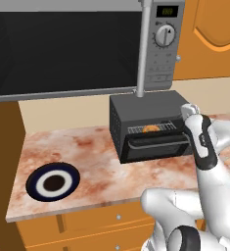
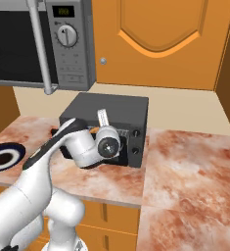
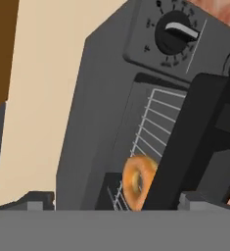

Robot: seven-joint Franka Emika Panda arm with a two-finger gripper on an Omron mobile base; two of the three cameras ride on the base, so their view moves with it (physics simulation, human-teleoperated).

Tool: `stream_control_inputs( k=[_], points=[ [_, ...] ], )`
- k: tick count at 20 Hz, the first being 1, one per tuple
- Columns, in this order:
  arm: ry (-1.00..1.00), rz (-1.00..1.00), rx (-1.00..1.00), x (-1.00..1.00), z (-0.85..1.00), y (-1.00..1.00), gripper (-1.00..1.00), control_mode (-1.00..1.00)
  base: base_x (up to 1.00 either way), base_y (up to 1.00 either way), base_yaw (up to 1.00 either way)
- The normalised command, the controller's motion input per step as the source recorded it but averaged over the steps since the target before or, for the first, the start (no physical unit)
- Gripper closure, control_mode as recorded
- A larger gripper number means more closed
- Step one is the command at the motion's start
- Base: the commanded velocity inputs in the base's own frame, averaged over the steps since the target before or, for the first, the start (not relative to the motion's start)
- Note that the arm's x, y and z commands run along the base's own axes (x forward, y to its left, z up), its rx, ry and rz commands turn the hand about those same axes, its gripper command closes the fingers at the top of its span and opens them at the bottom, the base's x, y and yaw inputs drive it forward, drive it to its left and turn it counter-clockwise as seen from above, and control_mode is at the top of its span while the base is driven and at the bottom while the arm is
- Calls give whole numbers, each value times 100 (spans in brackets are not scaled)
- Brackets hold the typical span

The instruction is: Pick up the bagel from the plate, place it on the toaster oven rack, close the door, and set the timer.

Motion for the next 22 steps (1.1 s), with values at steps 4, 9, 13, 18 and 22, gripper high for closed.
stream_control_inputs(
  k=[4,9,13,18,22],
  points=[
    [12,-1,0,48,27,0,-100,-100,0,0,0],
    [12,-1,0,46,20,0,-100,-100,0,0,0],
    [9,-1,0,38,14,0,-100,-100,0,0,0],
    [4,-1,0,37,16,0,-100,-100,0,0,0],
    [0,-1,0,32,21,0,-100,-100,0,0,0]
  ],
)
